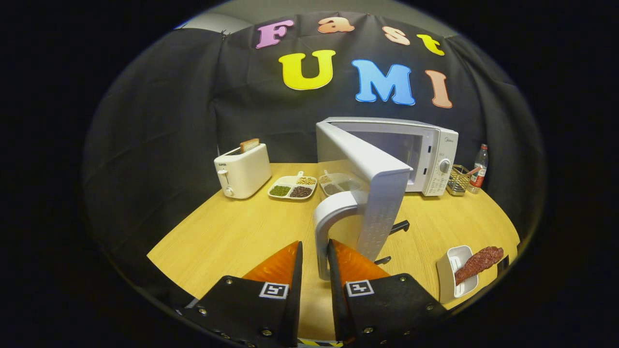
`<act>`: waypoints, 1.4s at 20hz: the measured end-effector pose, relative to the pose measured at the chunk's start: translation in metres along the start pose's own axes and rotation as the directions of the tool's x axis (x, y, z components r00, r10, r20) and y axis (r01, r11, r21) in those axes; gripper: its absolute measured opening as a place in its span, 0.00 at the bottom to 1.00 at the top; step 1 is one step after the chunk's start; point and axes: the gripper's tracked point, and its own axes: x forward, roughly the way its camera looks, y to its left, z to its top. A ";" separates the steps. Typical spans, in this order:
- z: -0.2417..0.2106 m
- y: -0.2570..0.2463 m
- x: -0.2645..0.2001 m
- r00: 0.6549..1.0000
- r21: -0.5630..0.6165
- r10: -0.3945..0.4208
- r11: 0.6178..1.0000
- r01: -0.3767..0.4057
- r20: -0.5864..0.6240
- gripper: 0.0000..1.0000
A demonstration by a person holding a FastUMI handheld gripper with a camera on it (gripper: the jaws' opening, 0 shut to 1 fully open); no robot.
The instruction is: Open the microwave, put the food inside, and close the microwave door.
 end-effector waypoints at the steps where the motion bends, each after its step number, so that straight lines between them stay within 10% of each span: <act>1: -0.001 0.006 0.000 1.000 -0.006 0.012 1.000 -0.012 -0.003 0.29; 9: -0.001 0.043 0.000 0.998 -0.025 0.059 0.998 -0.060 -0.014 0.29; 20: 0.043 0.096 -0.054 0.906 -0.065 0.408 0.913 -0.403 0.109 0.33; 23: 0.065 0.079 -0.064 0.897 -0.073 0.405 0.914 -0.398 0.177 1.00; 28: 0.094 0.015 -0.081 0.916 -0.058 0.294 0.955 -0.290 0.271 0.99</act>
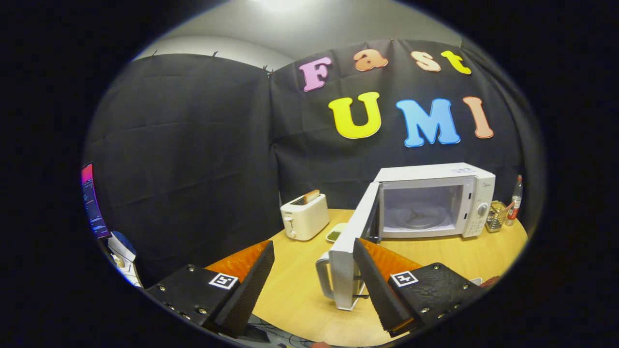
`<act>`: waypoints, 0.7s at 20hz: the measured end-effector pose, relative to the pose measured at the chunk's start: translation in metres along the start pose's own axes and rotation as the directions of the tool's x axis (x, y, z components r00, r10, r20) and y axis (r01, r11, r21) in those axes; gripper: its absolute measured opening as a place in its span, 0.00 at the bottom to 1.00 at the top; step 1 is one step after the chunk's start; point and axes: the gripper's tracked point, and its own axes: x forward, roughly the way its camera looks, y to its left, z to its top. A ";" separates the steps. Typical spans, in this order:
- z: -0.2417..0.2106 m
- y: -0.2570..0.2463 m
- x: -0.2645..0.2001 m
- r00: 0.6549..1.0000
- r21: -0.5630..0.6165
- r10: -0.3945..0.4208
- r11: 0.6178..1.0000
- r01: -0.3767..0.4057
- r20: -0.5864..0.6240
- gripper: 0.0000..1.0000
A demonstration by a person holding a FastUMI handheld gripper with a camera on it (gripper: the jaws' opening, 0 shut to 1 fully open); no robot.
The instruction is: Open the microwave, put the food inside, and close the microwave door.
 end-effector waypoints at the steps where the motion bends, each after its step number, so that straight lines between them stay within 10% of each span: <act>1: 0.003 -0.015 -0.004 0.999 -0.006 -0.036 0.999 0.036 0.008 0.99; 14: -0.025 -0.202 -0.070 0.913 0.053 -0.407 0.911 0.408 -0.035 0.99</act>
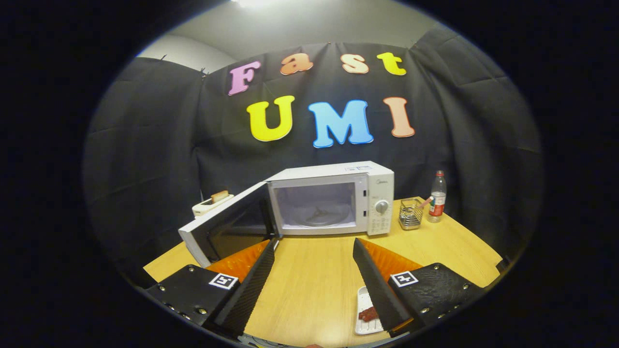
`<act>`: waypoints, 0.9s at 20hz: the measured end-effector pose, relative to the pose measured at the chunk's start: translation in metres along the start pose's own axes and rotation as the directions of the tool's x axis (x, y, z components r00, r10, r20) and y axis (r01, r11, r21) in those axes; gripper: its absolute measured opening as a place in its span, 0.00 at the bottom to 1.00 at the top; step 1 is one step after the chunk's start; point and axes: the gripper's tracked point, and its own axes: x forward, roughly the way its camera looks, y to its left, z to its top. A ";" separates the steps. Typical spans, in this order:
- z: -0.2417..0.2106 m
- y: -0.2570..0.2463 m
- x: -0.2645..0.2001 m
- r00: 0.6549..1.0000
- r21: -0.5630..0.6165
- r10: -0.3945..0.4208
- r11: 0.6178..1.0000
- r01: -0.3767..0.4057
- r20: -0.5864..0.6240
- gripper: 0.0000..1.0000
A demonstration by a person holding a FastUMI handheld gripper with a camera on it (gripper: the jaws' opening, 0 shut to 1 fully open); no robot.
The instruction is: Open the microwave, put the food inside, and close the microwave door.
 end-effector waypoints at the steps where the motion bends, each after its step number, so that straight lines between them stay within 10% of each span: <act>1: -0.005 -0.014 0.001 1.000 0.016 -0.026 1.000 0.026 -0.017 0.99; 18: -0.111 -0.134 0.000 0.957 0.287 -0.126 0.936 0.202 -0.260 0.98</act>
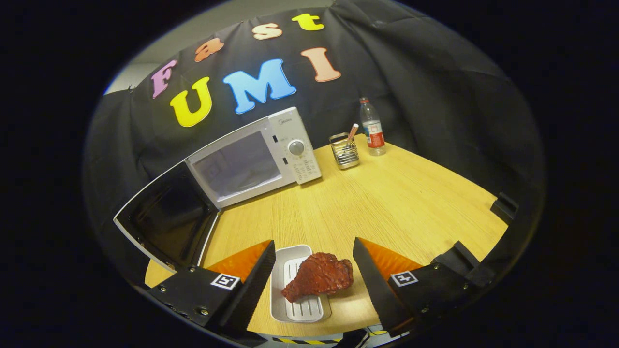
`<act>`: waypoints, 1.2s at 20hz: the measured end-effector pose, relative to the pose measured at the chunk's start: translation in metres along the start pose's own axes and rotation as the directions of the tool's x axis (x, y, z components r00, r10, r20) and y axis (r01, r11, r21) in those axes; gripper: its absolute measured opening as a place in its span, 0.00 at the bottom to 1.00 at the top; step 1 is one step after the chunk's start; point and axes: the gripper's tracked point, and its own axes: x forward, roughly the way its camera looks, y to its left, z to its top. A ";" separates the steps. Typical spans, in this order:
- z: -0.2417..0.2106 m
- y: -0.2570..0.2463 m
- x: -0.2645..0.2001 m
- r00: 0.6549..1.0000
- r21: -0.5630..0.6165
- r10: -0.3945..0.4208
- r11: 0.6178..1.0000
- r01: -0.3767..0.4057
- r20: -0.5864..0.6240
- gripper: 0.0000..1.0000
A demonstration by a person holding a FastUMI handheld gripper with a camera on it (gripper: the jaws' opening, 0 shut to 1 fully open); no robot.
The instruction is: Open the microwave, put the food inside, and close the microwave door.
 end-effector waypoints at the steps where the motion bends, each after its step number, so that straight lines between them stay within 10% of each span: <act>1: -0.003 -0.002 0.001 1.000 0.025 0.005 1.000 -0.004 -0.013 0.98; 10: -0.037 -0.005 0.011 0.988 0.276 0.112 0.958 -0.080 -0.103 0.77; 12: -0.039 -0.009 0.016 0.990 0.311 0.102 0.948 -0.067 -0.100 0.40; 19: -0.025 0.007 0.017 0.990 0.300 0.133 0.947 -0.114 -0.045 0.09; 24: -0.019 0.017 0.006 0.989 0.217 0.135 0.969 -0.119 -0.060 0.09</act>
